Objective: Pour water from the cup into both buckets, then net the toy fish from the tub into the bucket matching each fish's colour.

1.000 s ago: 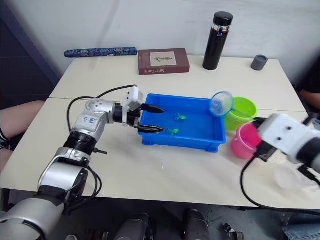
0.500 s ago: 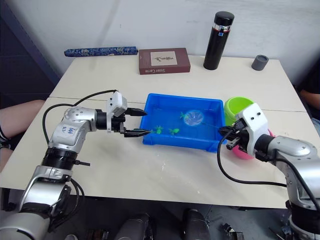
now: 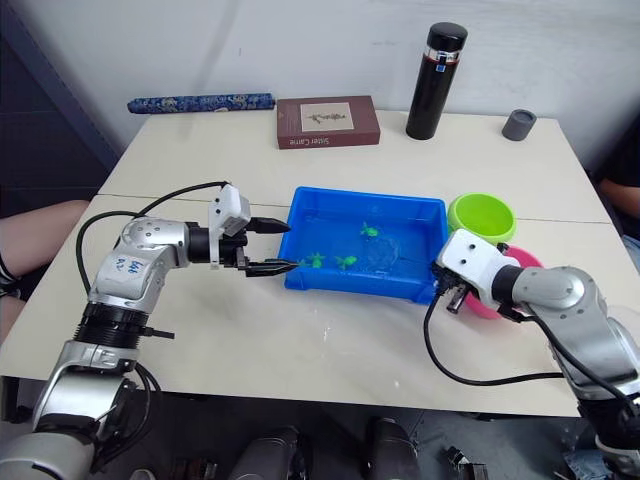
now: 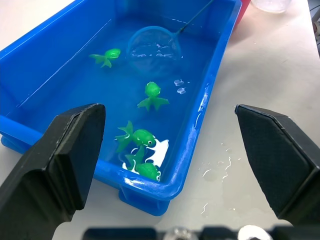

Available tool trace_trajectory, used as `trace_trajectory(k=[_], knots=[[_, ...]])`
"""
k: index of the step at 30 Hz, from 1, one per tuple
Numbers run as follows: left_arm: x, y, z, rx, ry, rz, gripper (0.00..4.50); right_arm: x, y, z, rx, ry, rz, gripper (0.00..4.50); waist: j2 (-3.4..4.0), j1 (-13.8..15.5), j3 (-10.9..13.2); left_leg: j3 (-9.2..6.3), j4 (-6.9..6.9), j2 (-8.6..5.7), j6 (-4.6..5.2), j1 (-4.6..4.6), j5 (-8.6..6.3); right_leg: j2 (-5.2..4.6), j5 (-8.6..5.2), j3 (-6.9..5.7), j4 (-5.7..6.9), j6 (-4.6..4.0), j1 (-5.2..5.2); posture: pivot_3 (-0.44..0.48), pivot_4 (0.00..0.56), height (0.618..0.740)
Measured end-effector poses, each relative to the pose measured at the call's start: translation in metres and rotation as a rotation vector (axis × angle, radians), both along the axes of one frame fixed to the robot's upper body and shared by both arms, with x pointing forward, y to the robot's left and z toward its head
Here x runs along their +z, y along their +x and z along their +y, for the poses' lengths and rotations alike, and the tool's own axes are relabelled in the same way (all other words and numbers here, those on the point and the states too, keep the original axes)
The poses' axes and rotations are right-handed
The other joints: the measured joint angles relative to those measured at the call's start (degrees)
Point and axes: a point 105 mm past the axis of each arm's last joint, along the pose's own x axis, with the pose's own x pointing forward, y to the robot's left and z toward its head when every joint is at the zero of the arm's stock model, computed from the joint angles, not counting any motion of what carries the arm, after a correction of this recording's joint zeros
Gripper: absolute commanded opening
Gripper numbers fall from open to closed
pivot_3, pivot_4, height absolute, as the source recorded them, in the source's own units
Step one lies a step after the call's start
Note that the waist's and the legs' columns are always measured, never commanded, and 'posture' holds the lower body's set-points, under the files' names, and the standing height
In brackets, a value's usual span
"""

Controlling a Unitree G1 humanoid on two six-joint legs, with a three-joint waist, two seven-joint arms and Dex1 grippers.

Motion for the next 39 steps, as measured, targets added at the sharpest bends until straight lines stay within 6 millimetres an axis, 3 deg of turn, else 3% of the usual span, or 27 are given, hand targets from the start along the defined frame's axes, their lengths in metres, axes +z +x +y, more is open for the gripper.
trace_trajectory(k=[10,14,17,24,29,39], knots=[[0.000,0.000,0.001,0.015,-0.008,0.002,4.47,-0.013,-0.002,0.029,0.026,0.217,0.095,0.00,0.00,0.0,0.0,-0.03,0.01,0.01,0.00,0.00,0.00,0.00,0.00,-0.02,0.00,0.00,0.01,0.000,0.150,0.740],[0.000,0.000,0.000,0.012,-0.019,0.003,4.47,-0.004,-0.004,0.040,-0.001,0.396,0.166,0.00,0.00,0.1,0.0,-0.05,0.01,0.01,0.00,-0.02,0.00,-0.01,0.00,-0.03,0.00,0.00,0.00,0.000,0.150,0.740],[0.001,-0.001,-0.003,-0.001,-0.040,0.012,4.47,0.008,-0.005,0.037,-0.036,0.476,0.180,0.00,0.00,0.2,0.0,-0.09,0.04,0.00,0.00,-0.06,0.00,-0.02,0.00,-0.04,-0.01,0.00,0.01,0.000,0.150,0.740],[0.011,-0.001,-0.028,-0.077,-0.133,0.022,4.47,0.031,-0.020,0.013,-0.149,0.578,0.160,0.00,0.00,0.3,0.0,-0.13,0.07,-0.02,0.00,-0.16,0.00,-0.02,0.00,-0.04,-0.02,0.00,-0.02,0.000,0.150,0.740],[0.025,0.001,-0.052,-0.143,-0.202,0.019,4.47,0.054,-0.033,-0.019,-0.272,0.584,0.065,0.00,0.00,0.2,0.0,-0.10,0.06,-0.03,0.00,-0.17,0.00,-0.01,0.01,-0.07,-0.01,0.01,-0.06,0.000,0.150,0.740],[0.023,0.002,-0.069,-0.204,-0.227,0.030,4.47,0.091,-0.042,-0.078,-0.498,0.391,-0.172,0.00,0.01,0.1,0.0,0.01,0.02,-0.03,0.00,-0.14,0.00,-0.01,0.01,0.01,0.01,0.01,-0.09,0.000,0.150,0.740]])
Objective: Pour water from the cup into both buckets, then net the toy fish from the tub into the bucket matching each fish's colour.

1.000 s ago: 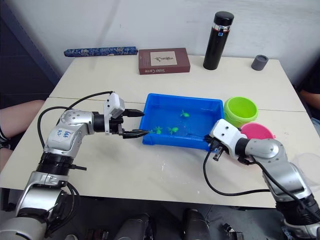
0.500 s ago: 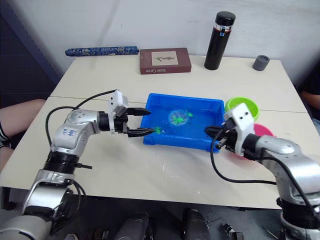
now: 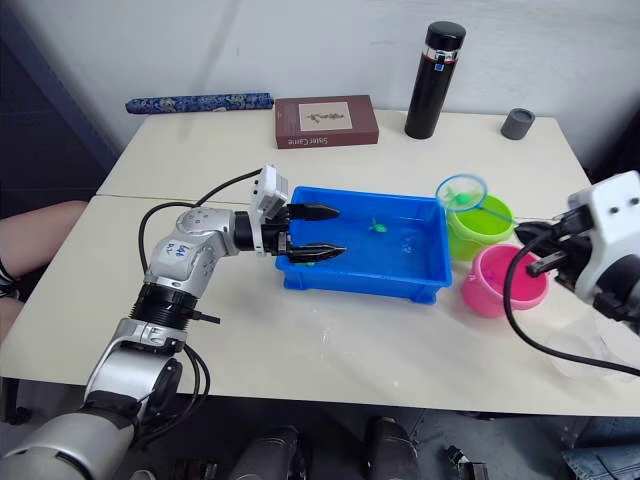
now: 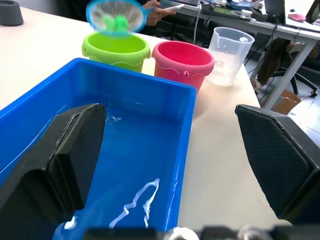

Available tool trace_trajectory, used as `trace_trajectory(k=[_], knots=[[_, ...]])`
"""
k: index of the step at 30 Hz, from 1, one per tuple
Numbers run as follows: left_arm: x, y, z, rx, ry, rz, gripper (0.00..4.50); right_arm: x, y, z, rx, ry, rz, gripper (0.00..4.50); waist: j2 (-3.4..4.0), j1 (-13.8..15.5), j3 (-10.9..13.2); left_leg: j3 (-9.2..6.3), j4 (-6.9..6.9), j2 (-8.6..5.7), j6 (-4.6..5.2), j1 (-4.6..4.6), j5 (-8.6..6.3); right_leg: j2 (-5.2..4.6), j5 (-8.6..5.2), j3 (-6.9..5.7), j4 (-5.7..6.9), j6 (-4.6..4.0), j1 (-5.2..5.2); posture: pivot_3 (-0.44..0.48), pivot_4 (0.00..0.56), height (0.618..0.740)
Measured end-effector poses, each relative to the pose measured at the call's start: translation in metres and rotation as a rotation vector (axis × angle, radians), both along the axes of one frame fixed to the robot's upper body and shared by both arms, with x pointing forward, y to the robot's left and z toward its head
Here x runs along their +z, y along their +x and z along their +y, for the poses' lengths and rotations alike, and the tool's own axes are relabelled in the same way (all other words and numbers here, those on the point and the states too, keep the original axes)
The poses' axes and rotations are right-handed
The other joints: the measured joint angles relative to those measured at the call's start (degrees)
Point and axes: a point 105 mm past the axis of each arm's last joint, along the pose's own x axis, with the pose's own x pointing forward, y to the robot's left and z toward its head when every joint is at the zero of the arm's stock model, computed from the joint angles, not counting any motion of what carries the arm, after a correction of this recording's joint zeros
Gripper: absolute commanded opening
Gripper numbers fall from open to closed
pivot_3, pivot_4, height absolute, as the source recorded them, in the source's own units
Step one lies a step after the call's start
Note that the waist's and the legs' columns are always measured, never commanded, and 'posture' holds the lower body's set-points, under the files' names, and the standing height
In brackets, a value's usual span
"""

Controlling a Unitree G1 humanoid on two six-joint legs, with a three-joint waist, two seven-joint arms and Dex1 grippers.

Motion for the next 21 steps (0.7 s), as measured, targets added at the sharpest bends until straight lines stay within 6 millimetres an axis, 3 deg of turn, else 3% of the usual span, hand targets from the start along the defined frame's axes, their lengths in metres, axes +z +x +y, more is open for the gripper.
trace_trajectory(k=[5,7,11,12,18,21], knots=[[0.000,0.000,-0.001,-0.004,-0.002,-0.007,4.47,-0.004,0.010,-0.015,-0.053,-0.466,-0.032,0.00,0.00,0.1,0.0,0.05,-0.02,0.00,0.00,0.00,0.00,0.00,0.00,0.02,-0.03,0.01,-0.01,0.000,0.150,0.740],[0.001,0.000,-0.001,-0.005,-0.002,-0.010,4.47,-0.013,0.014,-0.011,0.007,-0.653,-0.038,0.00,0.00,0.1,0.0,0.05,-0.01,-0.01,0.00,-0.01,0.00,0.00,0.01,0.02,-0.03,0.03,0.00,0.000,0.150,0.740],[0.002,0.000,-0.002,-0.008,-0.004,-0.017,4.47,-0.031,0.020,-0.012,0.191,-1.278,-0.065,0.00,0.01,0.0,0.0,0.09,-0.02,0.02,0.00,0.00,0.01,0.00,0.02,0.08,-0.08,0.05,-0.01,0.000,0.150,0.740],[0.003,0.000,-0.003,-0.009,-0.005,-0.019,4.47,-0.031,0.021,-0.013,0.209,-1.351,-0.089,0.00,0.01,0.0,0.0,0.07,-0.02,0.03,-0.01,-0.01,0.01,0.00,0.02,0.08,-0.08,0.05,0.00,0.000,0.150,0.740],[0.004,0.000,-0.004,-0.009,-0.007,-0.020,4.47,-0.041,0.021,-0.022,0.194,-1.373,-0.135,0.00,0.02,0.1,0.0,-0.01,0.00,0.07,-0.06,-0.09,0.04,0.04,0.02,-0.04,-0.13,0.05,0.00,0.000,0.150,0.740],[0.004,0.000,-0.003,-0.008,-0.007,-0.020,4.47,-0.024,0.022,-0.032,0.127,-1.421,-0.166,0.00,0.03,0.0,0.0,-0.02,0.00,0.09,-0.06,-0.08,0.04,0.06,0.02,-0.03,-0.14,0.06,0.01,0.000,0.150,0.740]])
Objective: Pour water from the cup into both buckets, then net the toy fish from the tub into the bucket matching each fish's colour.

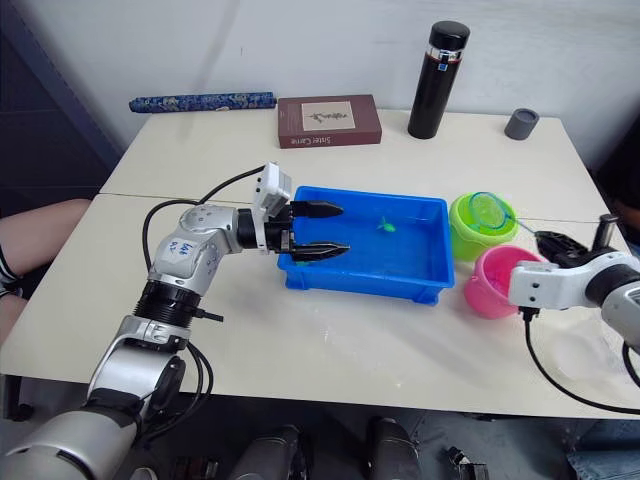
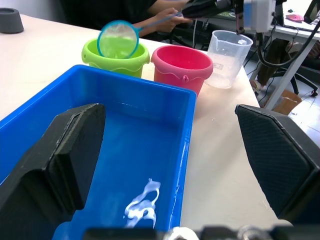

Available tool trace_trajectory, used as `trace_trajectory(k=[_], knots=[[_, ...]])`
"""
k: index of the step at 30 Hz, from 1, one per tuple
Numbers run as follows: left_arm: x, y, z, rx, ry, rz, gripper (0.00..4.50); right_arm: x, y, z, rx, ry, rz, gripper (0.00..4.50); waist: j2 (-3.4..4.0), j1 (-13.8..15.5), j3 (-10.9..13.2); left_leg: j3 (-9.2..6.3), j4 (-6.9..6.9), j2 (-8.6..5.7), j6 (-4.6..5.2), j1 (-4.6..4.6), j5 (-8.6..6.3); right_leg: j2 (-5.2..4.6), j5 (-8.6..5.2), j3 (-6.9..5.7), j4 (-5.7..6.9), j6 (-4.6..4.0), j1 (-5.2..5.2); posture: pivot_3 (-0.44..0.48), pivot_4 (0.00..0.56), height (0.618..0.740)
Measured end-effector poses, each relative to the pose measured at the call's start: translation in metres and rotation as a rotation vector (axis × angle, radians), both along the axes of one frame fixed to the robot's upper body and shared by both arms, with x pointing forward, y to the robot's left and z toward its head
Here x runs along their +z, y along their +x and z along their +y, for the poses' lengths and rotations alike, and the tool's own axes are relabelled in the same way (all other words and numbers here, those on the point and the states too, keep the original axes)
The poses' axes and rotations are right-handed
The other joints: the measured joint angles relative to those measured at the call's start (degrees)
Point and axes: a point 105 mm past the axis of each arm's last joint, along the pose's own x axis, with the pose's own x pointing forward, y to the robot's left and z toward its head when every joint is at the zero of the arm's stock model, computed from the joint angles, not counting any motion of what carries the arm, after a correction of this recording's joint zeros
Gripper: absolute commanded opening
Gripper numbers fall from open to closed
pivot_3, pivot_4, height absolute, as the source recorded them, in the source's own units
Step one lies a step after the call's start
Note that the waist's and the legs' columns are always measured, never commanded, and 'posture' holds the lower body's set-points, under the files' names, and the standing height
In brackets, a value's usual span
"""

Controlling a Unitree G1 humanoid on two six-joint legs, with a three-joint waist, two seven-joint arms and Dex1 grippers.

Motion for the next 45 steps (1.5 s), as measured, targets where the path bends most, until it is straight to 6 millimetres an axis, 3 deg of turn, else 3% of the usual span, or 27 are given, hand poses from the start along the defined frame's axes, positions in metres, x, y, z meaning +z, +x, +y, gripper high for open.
trace_trajectory(k=[3,4,8,9,11,13,18,20,25,38,45], knots=[[0.000,0.000,0.000,0.001,0.001,0.000,4.47,0.009,-0.001,-0.001,-0.011,0.018,-0.031,0.00,0.00,0.0,0.0,-0.03,-0.02,0.03,-0.01,0.00,0.00,0.04,0.00,0.00,-0.02,0.00,0.00,0.000,0.150,0.740],[0.000,0.001,0.002,0.004,0.004,0.000,4.47,0.011,-0.002,0.000,-0.019,0.099,-0.050,0.00,0.00,0.0,0.0,-0.04,-0.01,0.03,-0.01,-0.02,0.00,0.03,0.00,-0.03,-0.02,0.00,0.00,0.000,0.150,0.740],[-0.005,0.005,0.011,0.035,0.028,0.017,4.47,0.012,0.000,0.018,-0.033,0.776,-0.064,0.00,0.06,0.0,0.0,-0.14,0.09,0.00,0.00,-0.03,0.01,0.02,0.00,-0.12,0.02,0.00,0.04,0.000,0.150,0.740],[-0.006,0.006,0.012,0.039,0.032,0.020,4.47,0.012,-0.001,0.026,-0.013,0.862,-0.041,0.00,0.06,0.0,0.0,-0.16,0.09,0.01,0.00,-0.04,0.00,0.03,0.00,-0.14,0.02,0.00,0.03,0.000,0.150,0.740],[-0.007,0.007,0.015,0.043,0.051,0.015,4.47,0.007,-0.006,0.056,0.033,1.121,0.111,0.00,0.10,0.0,0.0,-0.20,0.08,0.02,0.00,-0.05,0.00,0.03,0.00,-0.15,0.04,-0.01,0.02,0.000,0.150,0.740],[-0.009,0.008,0.021,0.060,0.073,0.004,4.47,-0.003,-0.012,0.078,0.047,1.269,0.254,0.00,0.10,0.0,0.0,-0.28,0.08,0.02,0.00,-0.07,0.00,0.02,0.00,-0.15,0.02,-0.02,0.04,0.000,0.150,0.740],[-0.020,0.008,0.031,0.097,0.100,0.001,4.47,-0.038,-0.019,0.118,-0.016,1.639,0.580,0.00,0.07,0.0,0.0,-0.36,0.16,-0.11,0.05,-0.14,-0.01,-0.10,0.00,-0.04,0.06,-0.02,0.04,0.000,0.150,0.740],[-0.024,0.006,0.032,0.106,0.100,0.006,4.47,-0.049,-0.019,0.126,-0.067,1.698,0.657,0.00,0.08,0.1,0.0,-0.40,0.16,-0.11,0.05,-0.22,-0.01,-0.10,0.00,-0.01,0.06,-0.03,-0.01,0.000,0.150,0.740],[-0.025,-0.004,0.035,0.116,0.105,-0.018,4.47,-0.072,-0.009,0.123,-0.235,1.810,0.721,0.00,0.10,-0.2,0.0,-0.30,0.11,-0.13,0.05,-0.13,-0.01,-0.06,0.00,-0.02,0.10,-0.02,-0.03,0.000,0.150,0.740],[-0.022,-0.009,0.043,0.191,0.104,-0.017,4.47,-0.080,0.044,0.107,-0.347,1.945,0.569,0.00,0.14,-0.3,-0.1,-0.10,0.07,-0.13,0.04,-0.10,0.00,-0.06,0.00,-0.02,0.15,-0.02,-0.11,0.000,0.150,0.740],[-0.014,-0.006,0.040,0.197,0.086,-0.026,4.47,-0.068,0.054,0.102,-0.302,1.952,0.476,0.00,0.15,-0.2,-0.1,-0.09,0.07,-0.12,0.04,-0.14,0.00,-0.06,0.00,-0.02,0.15,-0.02,-0.15,0.000,0.150,0.740]])
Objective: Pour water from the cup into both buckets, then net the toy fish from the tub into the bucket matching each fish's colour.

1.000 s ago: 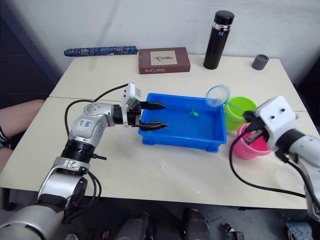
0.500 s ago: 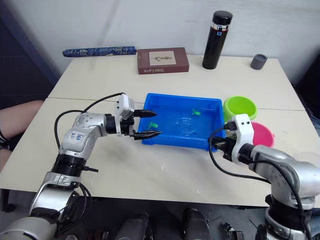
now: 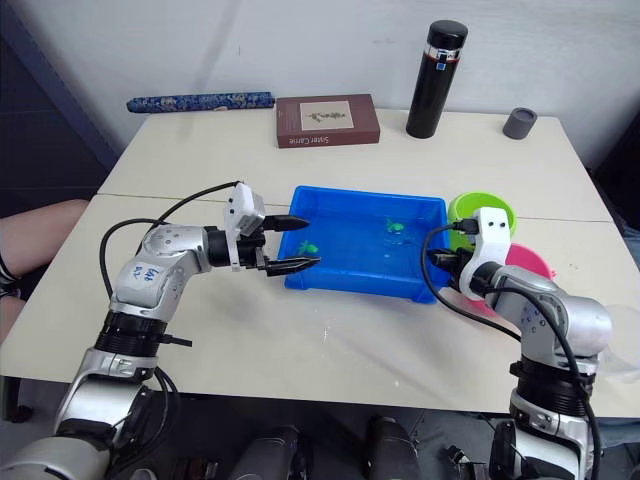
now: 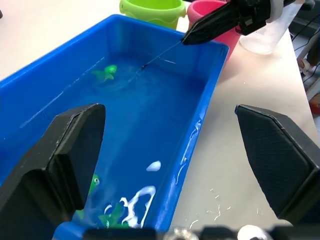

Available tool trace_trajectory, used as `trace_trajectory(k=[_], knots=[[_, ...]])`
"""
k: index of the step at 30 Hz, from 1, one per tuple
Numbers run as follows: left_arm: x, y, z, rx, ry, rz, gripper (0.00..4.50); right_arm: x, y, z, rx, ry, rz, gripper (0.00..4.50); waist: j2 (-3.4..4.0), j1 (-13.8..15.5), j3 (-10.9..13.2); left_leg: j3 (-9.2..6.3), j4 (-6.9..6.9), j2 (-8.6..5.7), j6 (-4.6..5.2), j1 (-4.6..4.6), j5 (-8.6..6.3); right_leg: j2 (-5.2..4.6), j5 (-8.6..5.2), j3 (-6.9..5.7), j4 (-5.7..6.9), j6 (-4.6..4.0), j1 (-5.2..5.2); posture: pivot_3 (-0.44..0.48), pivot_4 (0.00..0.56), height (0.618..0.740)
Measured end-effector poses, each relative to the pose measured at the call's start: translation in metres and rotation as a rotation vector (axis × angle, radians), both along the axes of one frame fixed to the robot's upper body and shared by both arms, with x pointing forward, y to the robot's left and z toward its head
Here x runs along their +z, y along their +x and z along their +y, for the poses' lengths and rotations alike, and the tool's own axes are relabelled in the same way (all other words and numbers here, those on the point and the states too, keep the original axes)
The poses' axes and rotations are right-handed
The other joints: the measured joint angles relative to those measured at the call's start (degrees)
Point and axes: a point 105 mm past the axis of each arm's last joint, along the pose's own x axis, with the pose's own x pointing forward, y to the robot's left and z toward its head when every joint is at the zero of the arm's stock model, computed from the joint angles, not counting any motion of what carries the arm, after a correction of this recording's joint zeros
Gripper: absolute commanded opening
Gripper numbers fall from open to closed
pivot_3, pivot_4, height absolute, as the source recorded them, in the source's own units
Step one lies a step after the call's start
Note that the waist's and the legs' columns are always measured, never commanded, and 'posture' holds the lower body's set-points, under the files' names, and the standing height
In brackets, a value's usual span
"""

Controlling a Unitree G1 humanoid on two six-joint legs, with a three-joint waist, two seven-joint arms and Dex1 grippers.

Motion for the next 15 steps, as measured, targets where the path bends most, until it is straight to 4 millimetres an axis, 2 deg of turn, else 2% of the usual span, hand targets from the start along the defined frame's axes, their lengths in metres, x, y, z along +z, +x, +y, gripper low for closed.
trace_trajectory(k=[3,8,15], knots=[[0.010,0.004,-0.005,-0.012,-0.022,-0.017,4.47,0.005,-0.005,-0.001,0.029,-0.061,-0.041,0.00,0.00,0.1,0.0,0.00,-0.01,0.00,0.00,0.00,0.00,0.00,0.00,0.00,-0.02,0.00,0.00,0.000,0.150,0.740],[0.006,0.010,-0.008,-0.018,-0.041,0.014,4.47,0.008,-0.019,-0.003,0.063,-0.165,-0.095,0.00,0.02,0.0,0.0,0.06,-0.03,0.00,0.00,0.00,0.00,0.01,0.00,0.01,-0.01,0.00,-0.03,0.000,0.150,0.740],[0.015,0.011,-0.024,-0.100,-0.078,0.021,4.47,0.030,-0.045,0.000,0.089,-0.244,-0.216,0.00,0.01,0.2,0.0,0.05,-0.02,0.00,0.00,-0.02,0.00,0.00,0.00,-0.01,-0.03,0.00,-0.02,0.000,0.150,0.740]])
